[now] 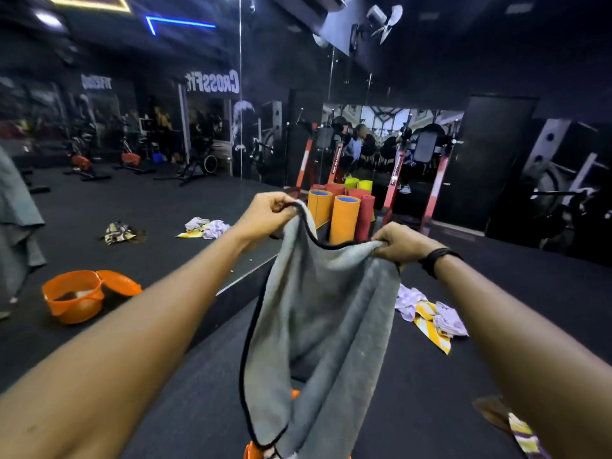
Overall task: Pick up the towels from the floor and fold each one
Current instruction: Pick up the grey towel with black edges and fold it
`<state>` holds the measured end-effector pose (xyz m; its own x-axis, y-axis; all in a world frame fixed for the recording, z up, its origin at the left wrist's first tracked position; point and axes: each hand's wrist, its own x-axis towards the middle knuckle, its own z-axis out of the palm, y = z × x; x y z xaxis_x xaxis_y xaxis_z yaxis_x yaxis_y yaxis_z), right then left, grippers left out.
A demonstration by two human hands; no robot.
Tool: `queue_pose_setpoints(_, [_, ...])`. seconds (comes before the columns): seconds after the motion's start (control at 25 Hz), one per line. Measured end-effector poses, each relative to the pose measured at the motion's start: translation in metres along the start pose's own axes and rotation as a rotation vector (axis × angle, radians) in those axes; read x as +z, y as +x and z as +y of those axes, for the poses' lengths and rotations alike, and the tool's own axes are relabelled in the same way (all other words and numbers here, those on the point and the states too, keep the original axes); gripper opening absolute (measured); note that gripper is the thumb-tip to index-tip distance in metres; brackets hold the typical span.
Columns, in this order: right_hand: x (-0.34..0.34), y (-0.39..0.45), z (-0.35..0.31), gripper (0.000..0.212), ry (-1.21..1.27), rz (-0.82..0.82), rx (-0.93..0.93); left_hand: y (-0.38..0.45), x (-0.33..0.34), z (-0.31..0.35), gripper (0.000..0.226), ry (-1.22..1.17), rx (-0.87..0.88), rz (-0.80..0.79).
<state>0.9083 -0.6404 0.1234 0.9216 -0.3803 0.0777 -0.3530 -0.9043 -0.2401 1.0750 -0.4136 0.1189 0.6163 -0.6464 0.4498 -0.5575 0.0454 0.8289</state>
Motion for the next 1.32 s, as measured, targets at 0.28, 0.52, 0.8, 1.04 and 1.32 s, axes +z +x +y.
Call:
queue_pose_setpoints(0.28, [-0.006, 0.046, -0.032, 0.019, 0.695, -0.12, -0.323, 0.069, 0.034, 0.047, 0.012, 0.419, 0.144, -0.049])
queue_pose_setpoints(0.52, [-0.002, 0.094, -0.027, 0.014, 0.584, 0.227, -0.382, 0.07, 0.049, -0.004, 0.022, 0.089, 0.023, 0.034])
queue_pose_setpoints(0.8, [0.005, 0.111, -0.031, 0.016, 0.628, 0.344, -0.315, 0.08, 0.032, -0.034, 0.004, -0.024, -0.054, 0.11])
queue_pose_setpoints(1.04, [-0.005, 0.126, -0.054, 0.027, 0.683, 0.54, -0.323, 0.078, 0.035, -0.067, 0.018, -0.001, -0.038, 0.061])
queue_pose_setpoints(1.32, [-0.018, 0.126, -0.042, 0.033, 0.99, 0.953, 0.093, 0.068, 0.017, -0.116, 0.026, 0.392, -0.199, 0.071])
